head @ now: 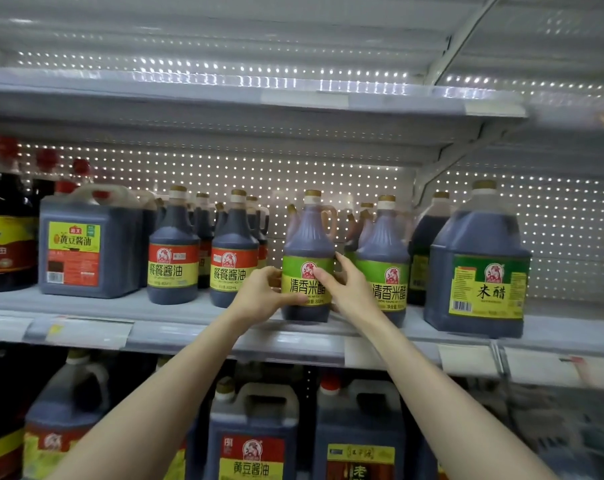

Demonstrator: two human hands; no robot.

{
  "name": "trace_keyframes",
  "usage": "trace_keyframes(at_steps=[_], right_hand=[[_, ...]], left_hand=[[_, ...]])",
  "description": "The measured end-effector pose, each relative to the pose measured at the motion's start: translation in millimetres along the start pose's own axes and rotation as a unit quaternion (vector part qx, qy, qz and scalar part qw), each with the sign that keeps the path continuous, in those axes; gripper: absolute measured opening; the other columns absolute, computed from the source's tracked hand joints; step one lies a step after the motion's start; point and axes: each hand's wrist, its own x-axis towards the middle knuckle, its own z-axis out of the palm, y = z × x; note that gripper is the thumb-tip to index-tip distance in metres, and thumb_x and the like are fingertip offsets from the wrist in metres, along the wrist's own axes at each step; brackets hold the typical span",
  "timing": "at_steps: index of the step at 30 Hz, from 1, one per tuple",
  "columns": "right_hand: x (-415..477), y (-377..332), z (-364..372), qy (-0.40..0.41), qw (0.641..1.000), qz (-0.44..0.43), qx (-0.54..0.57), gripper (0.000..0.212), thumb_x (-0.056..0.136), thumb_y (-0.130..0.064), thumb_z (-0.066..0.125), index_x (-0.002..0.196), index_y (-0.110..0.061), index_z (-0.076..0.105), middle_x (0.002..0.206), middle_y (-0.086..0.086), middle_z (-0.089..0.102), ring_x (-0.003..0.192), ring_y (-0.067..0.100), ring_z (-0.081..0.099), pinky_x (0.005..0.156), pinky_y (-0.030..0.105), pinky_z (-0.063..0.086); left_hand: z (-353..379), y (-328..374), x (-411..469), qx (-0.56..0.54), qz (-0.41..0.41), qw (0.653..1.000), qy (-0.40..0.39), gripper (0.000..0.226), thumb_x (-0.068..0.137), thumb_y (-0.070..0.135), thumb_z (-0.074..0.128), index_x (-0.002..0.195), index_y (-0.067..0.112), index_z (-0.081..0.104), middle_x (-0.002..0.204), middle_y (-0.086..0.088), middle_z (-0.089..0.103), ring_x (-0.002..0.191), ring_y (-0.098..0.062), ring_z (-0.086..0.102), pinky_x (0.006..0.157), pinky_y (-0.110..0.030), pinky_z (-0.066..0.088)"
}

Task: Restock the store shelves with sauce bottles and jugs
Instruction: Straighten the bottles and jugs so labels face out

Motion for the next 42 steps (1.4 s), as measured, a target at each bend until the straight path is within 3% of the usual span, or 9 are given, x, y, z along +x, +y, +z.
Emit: trace_keyframes(at_steps=[10, 17, 21, 24, 32, 38, 42], right_hand=[[16, 9, 10, 0.014, 1.0, 0.02, -0.018, 0.056, 0.093, -0.031, 0.061, 0.143, -0.018, 0.041, 0.122, -0.005, 0.058, 0.108, 0.009, 0.053, 0.1, 0.037, 0.047], [24, 14, 17, 0.012, 0.999, 0.034, -0.014, 0.055, 0.095, -0.029, 0.058, 0.145, -0.021, 0.038, 0.111, -0.011, 0.055, 0.107, 0.01, 0.055, 0.097, 0.033, 0.049], [27, 17, 19, 0.011, 0.999, 0.039, -0.003, 0.053, 0.095, -0.028, 0.057, 0.145, -0.022, 0.038, 0.119, -0.007, 0.058, 0.111, 0.013, 0.056, 0.096, 0.033, 0.05], [29, 19, 20, 0.012, 0.999, 0.045, 0.0, 0.055, 0.096, -0.029, 0.057, 0.146, -0.022, 0.037, 0.128, -0.003, 0.058, 0.116, 0.016, 0.056, 0.098, 0.035, 0.049], [35, 26, 24, 0.008, 0.999, 0.052, 0.004, 0.054, 0.097, -0.031, 0.053, 0.148, -0.024, 0.034, 0.132, 0.0, 0.059, 0.118, 0.018, 0.057, 0.099, 0.038, 0.049], [36, 28, 25, 0.003, 0.999, 0.049, 0.005, 0.052, 0.098, -0.03, 0.052, 0.148, -0.025, 0.034, 0.13, -0.006, 0.057, 0.112, 0.012, 0.056, 0.092, 0.026, 0.048], [41, 32, 26, 0.004, 0.999, 0.053, 0.006, 0.053, 0.098, -0.031, 0.052, 0.148, -0.026, 0.034, 0.134, -0.004, 0.057, 0.117, 0.014, 0.056, 0.101, 0.035, 0.047]], left_hand=[[-1, -8, 19, 0.018, 0.0, 0.999, -0.03, 0.054, 0.069, 0.022, 0.085, 0.113, 0.005, 0.059, 0.108, -0.004, 0.068, 0.095, -0.016, 0.064, 0.084, -0.026, 0.051], [-2, -19, 34, 0.026, -0.002, 0.999, -0.04, 0.057, 0.067, 0.027, 0.086, 0.113, 0.006, 0.059, 0.107, -0.003, 0.07, 0.096, -0.015, 0.066, 0.088, -0.03, 0.053], [-2, -23, 40, 0.024, -0.006, 0.999, -0.047, 0.061, 0.066, 0.029, 0.087, 0.114, 0.006, 0.059, 0.106, -0.004, 0.07, 0.097, -0.016, 0.066, 0.092, -0.037, 0.053], [-1, -22, 39, 0.028, -0.004, 0.999, -0.047, 0.059, 0.069, 0.026, 0.085, 0.116, 0.005, 0.057, 0.109, -0.003, 0.069, 0.099, -0.016, 0.065, 0.092, -0.033, 0.052], [1, -25, 44, 0.037, -0.007, 0.998, -0.047, 0.061, 0.07, 0.028, 0.084, 0.119, 0.006, 0.055, 0.114, -0.005, 0.067, 0.103, -0.018, 0.064, 0.094, -0.038, 0.051], [3, -28, 48, 0.023, -0.009, 0.999, -0.048, 0.057, 0.071, 0.025, 0.084, 0.117, 0.007, 0.056, 0.115, -0.005, 0.067, 0.103, -0.018, 0.064, 0.094, -0.037, 0.052], [3, -29, 50, 0.024, -0.009, 0.998, -0.052, 0.056, 0.071, 0.025, 0.084, 0.117, 0.007, 0.055, 0.114, -0.005, 0.067, 0.103, -0.018, 0.064, 0.094, -0.037, 0.052]])
